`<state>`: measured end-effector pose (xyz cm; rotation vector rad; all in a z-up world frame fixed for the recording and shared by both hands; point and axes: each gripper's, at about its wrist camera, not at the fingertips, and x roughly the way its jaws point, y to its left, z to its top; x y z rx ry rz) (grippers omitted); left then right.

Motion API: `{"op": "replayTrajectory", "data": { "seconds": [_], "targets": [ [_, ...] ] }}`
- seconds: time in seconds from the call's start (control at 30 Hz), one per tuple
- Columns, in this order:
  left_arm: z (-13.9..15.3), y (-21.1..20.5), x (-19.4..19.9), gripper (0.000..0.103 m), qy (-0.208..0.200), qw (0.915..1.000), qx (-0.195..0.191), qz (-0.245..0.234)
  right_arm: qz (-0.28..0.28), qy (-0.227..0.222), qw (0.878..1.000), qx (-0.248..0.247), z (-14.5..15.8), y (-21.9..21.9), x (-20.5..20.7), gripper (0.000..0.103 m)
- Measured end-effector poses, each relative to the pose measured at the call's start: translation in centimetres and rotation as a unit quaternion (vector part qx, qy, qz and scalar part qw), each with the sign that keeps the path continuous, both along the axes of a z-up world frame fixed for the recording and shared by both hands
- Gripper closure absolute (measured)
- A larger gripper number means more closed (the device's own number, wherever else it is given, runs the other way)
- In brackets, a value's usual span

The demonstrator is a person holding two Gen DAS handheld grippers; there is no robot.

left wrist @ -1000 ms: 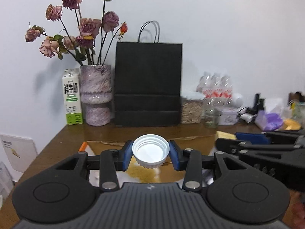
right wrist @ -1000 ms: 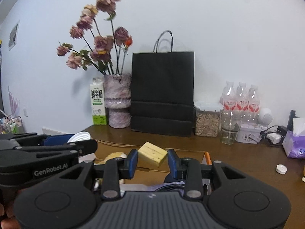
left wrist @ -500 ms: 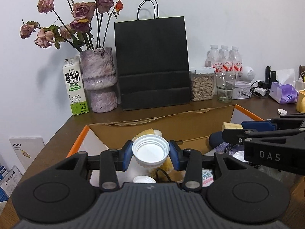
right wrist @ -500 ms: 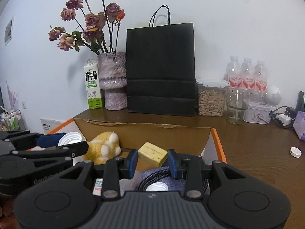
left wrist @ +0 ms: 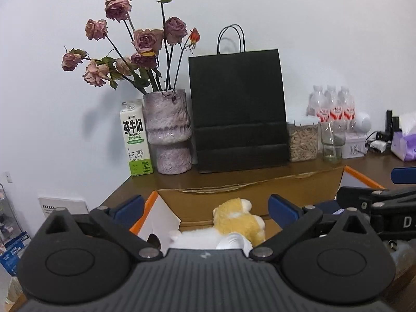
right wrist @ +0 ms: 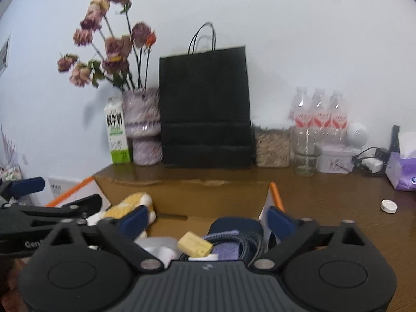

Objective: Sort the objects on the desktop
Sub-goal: 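Carry the cap and sponge block into the box and open both grippers, then move to the last caps and grasp one edgewise with the left gripper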

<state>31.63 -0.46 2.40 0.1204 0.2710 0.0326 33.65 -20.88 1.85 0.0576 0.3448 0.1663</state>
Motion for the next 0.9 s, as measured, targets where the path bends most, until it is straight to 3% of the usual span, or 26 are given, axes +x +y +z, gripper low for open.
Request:
{"op": "replayTrajectory", "data": {
  "seconds": [0.3,0.67,0.9],
  "targets": [
    [0.3,-0.1,-0.4,0.000,-0.002,1.0000,0.004,0.003,0.001,-0.031,0.999,-0.035,1.0,0.9,-1.3,0.000],
    [2.1,1.1,-3.0,0.000,-0.016,0.9986,-0.050,-0.004,-0.001,-0.062,0.998,-0.031,3.3,1.5,-4.5,0.000],
    [2.1,1.7,-6.2,0.000,-0.012,0.9992,-0.037,-0.007,0.012,-0.061,0.997,-0.042,3.7,2.4,-7.8,0.000]
  ]
}}
